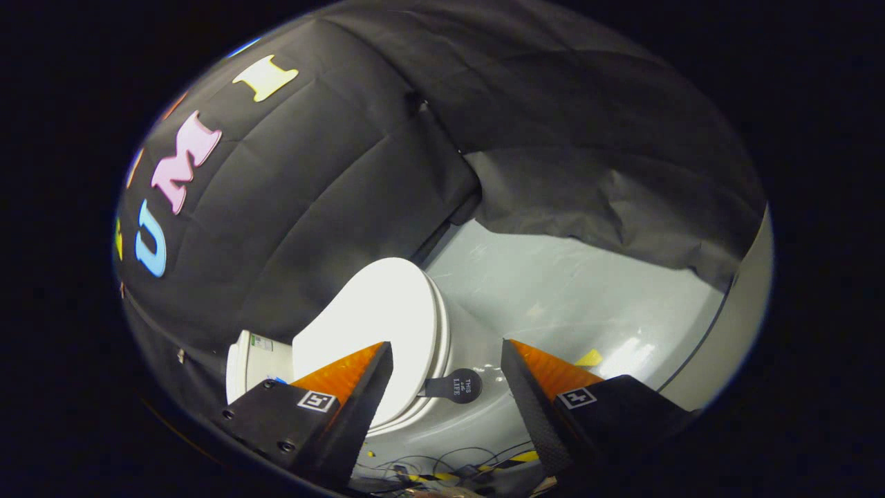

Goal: Open the toilet lid.

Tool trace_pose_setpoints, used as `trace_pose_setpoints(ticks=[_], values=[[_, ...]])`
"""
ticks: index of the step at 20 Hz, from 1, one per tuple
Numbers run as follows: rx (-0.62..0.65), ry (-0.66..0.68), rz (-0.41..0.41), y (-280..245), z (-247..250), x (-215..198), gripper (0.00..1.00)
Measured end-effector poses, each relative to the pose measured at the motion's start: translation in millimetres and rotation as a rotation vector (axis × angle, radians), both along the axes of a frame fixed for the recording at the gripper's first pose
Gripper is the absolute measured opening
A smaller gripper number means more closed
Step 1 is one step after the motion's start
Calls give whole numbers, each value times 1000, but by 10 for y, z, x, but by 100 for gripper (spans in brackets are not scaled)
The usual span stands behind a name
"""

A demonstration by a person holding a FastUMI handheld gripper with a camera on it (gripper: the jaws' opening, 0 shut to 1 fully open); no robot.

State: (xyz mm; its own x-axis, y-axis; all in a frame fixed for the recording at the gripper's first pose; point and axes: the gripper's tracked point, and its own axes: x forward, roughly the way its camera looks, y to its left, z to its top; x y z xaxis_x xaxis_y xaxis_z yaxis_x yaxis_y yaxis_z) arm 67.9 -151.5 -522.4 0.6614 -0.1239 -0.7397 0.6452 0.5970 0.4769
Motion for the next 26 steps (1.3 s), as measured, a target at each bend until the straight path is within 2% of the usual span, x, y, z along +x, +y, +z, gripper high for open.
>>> trace_pose_setpoints(ticks=[3, 7, 12, 13, 14, 19, 21, 22, 23, 26], values=[[106, 16, -36, 14, -305, -19, 100], [217, 18, -43, 157, -631, -26, 99], [355, 10, -77, 223, -834, -19, 95], [380, 7, -77, 243, -870, -23, 87], [400, 5, -70, 267, -895, -12, 84], [456, -56, -71, 416, -904, 7, 31], [472, -88, -80, 320, -791, 70, 16], [464, -102, -93, 272, -766, 116, 16], [458, -96, -78, 321, -779, 76, 5], [445, -102, -74, 281, -766, 92, 5]])
